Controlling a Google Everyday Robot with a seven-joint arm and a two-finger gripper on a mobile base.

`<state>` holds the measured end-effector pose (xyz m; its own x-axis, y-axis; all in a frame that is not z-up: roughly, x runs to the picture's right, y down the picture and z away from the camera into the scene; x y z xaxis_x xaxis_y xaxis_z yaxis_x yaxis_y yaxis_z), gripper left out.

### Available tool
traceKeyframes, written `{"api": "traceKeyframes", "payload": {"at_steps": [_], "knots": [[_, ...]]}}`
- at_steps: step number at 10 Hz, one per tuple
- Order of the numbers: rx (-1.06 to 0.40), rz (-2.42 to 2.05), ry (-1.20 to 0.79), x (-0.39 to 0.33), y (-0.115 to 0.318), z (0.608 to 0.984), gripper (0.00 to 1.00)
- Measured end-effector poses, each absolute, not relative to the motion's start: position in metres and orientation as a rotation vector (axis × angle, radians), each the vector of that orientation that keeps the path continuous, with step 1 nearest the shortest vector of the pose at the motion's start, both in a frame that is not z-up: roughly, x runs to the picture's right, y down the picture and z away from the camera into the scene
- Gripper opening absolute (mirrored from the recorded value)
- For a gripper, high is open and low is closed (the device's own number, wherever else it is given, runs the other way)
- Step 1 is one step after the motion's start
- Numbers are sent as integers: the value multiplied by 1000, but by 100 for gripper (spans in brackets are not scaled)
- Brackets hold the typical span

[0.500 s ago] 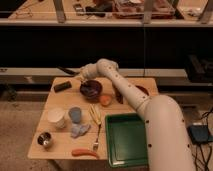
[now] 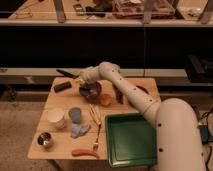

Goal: Wipe purple bowl with brush

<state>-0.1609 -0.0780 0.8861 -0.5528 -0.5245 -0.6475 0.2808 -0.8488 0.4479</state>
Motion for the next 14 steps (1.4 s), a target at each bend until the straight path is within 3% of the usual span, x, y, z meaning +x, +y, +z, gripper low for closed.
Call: {"api": "traceKeyframes", "payload": {"at_steps": [5,11,14], "knots": [[1064,-2365,-376,-127,-78,887,0],[980,-2374,-365,-114,-113,945,0],[1016,-2390,-393,-143,-122,955,0]]}}
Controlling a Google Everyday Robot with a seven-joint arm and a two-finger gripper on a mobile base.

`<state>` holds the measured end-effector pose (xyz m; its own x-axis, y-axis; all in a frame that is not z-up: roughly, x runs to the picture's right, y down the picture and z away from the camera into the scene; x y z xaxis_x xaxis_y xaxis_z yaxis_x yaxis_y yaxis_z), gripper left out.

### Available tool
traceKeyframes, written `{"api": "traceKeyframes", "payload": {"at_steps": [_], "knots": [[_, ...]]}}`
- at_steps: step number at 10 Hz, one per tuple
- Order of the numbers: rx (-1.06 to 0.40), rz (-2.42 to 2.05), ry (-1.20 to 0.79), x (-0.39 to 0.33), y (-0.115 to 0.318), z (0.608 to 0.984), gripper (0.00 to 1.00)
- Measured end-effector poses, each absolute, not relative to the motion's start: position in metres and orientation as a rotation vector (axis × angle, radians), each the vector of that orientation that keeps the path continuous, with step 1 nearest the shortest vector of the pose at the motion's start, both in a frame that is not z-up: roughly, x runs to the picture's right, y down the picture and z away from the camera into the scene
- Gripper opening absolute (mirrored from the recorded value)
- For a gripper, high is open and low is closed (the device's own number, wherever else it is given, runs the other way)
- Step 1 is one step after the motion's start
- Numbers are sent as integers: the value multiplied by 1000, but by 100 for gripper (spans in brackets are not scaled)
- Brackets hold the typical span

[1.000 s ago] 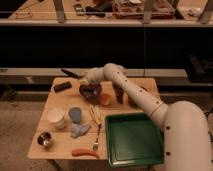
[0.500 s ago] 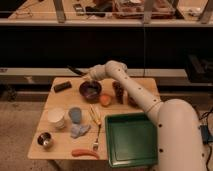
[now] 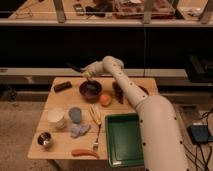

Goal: Wipe purple bowl with brush

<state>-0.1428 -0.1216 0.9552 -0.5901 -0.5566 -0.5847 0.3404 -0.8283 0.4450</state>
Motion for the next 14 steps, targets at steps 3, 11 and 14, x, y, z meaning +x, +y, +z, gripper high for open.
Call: {"api": "traceKeyframes", "payload": {"at_steps": [3,11,14], "knots": [[1117,-2407,-432,-177,-126,939,0],[1052,-2404,-496,-131,-90,898,0],[1001,-2410,-444,-114,-100,905,0]]}}
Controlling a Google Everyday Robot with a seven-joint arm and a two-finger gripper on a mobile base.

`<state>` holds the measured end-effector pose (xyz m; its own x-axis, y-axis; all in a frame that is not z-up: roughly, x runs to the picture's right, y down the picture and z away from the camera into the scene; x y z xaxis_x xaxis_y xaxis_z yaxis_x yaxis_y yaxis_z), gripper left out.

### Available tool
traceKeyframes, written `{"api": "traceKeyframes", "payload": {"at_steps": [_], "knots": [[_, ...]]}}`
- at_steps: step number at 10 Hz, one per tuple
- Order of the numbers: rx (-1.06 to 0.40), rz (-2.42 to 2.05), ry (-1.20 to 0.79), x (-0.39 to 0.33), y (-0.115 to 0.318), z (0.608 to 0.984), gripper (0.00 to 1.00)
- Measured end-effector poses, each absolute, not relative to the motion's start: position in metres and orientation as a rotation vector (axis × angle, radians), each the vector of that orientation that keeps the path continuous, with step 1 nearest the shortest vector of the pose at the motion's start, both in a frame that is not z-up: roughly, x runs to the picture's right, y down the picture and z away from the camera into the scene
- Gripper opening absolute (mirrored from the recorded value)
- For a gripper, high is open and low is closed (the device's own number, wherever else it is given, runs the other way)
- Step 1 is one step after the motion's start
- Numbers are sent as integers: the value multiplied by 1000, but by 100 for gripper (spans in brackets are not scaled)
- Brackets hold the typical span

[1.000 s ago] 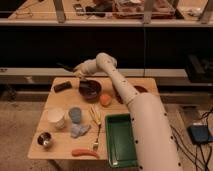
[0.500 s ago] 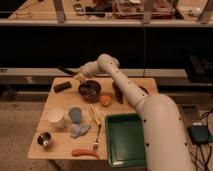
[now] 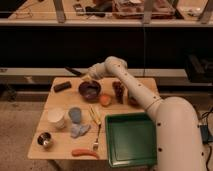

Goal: Wipe purple bowl with brush

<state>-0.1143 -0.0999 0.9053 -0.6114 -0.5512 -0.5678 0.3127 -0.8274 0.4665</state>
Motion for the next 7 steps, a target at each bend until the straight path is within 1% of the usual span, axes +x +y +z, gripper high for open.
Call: {"api": "traceKeyframes", "payload": {"at_steps": [4,7], "knots": [[1001,-2438,-414,-126,-126,937,0],[1044,-2451,-433,-150,-129,942,0]]}}
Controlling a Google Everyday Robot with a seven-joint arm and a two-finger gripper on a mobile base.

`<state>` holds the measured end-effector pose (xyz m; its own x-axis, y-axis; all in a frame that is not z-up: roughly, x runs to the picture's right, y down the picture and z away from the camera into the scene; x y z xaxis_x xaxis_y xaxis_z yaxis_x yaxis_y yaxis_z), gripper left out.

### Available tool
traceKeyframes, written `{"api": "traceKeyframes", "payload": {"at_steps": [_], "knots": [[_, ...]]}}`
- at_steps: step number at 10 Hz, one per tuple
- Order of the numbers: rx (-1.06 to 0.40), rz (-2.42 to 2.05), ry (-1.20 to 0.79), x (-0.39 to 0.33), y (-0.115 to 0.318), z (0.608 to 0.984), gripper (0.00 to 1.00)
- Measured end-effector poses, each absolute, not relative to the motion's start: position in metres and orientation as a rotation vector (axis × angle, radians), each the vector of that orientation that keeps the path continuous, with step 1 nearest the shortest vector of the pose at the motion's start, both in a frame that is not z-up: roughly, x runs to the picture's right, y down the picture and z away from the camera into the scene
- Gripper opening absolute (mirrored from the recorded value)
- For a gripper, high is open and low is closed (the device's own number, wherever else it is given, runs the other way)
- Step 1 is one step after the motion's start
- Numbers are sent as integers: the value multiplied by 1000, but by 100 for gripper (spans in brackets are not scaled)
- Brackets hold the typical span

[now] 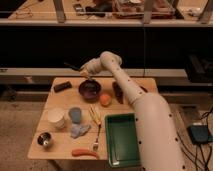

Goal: Wipe purple bowl with brush

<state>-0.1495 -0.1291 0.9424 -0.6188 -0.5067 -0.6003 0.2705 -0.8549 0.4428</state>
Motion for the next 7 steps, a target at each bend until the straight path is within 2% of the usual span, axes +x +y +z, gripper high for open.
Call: {"api": "traceKeyframes", "payload": {"at_steps": [4,7], "knots": [[1127,-2460,-499,-170,-116,925,0],[1118,-2450,-535,-163,-94,906,0]]}}
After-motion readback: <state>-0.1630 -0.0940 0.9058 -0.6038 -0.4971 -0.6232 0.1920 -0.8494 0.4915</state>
